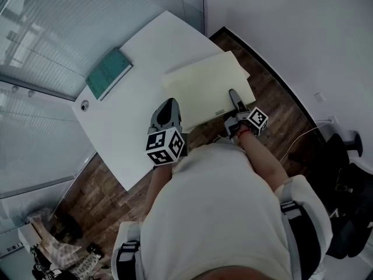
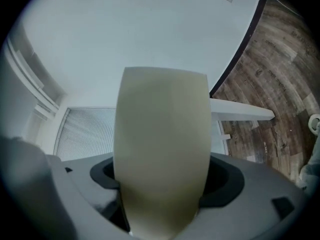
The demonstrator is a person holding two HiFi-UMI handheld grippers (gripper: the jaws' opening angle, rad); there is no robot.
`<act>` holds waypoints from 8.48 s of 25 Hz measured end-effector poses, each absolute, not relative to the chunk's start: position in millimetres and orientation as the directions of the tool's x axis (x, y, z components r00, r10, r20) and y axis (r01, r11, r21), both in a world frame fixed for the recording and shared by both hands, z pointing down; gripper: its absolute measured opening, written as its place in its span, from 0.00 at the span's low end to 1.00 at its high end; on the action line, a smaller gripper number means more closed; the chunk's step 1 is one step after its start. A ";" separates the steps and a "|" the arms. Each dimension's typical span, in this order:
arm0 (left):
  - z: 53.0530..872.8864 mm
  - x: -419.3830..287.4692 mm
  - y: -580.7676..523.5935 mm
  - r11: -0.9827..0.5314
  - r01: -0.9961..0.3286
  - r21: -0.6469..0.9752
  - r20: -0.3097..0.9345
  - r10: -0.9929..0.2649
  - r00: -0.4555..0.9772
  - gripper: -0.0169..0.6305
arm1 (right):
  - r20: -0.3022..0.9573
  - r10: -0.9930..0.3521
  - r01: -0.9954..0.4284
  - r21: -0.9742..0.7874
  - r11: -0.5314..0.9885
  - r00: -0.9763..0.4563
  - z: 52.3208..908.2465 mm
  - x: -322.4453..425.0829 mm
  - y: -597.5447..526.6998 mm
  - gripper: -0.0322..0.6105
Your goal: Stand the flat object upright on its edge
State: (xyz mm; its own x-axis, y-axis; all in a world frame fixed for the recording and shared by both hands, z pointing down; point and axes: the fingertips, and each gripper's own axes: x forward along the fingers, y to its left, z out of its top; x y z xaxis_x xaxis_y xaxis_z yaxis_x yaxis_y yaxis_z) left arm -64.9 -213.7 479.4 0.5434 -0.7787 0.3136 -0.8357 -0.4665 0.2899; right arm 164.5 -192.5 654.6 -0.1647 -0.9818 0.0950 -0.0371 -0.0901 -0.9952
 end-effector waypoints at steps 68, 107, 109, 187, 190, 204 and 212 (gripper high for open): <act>481.0 -126.9 -192.8 -0.367 -0.880 0.301 0.318 -0.831 0.456 0.06 | 0.109 -0.982 -0.481 -0.876 -0.023 -0.153 524.8 167.3 -248.1 0.45; 473.0 -123.8 -207.7 -0.180 -0.938 0.295 0.328 -0.904 0.276 0.06 | 0.139 -0.922 -0.932 -0.098 0.350 -0.361 417.3 67.1 -362.6 0.45; 473.2 -121.9 -206.5 -0.180 -0.939 0.293 0.328 -0.904 0.276 0.06 | 0.136 -0.920 -0.930 -0.070 0.361 -0.367 418.3 60.8 -366.5 0.45; 447.7 -95.9 -190.4 -0.269 -0.917 0.295 0.279 -0.894 0.352 0.06 | 0.140 -0.896 -0.906 -0.087 0.413 -0.422 411.8 50.1 -246.0 0.40; 444.7 -92.7 -190.3 -0.280 -0.915 0.290 0.275 -0.892 0.359 0.06 | 0.138 -0.894 -0.903 -0.117 0.414 -0.427 410.4 52.0 -234.6 0.26; 447.5 -92.7 -190.9 -0.285 -0.913 0.290 0.288 -0.884 0.367 0.06 | 0.164 -0.872 -0.884 -0.167 0.436 -0.461 422.4 49.3 -213.1 0.08; 449.2 -99.7 -193.8 -0.278 -0.915 0.293 0.292 -0.885 0.362 0.06 | 0.185 -0.874 -0.892 -0.145 0.427 -0.449 428.2 47.5 -218.5 0.08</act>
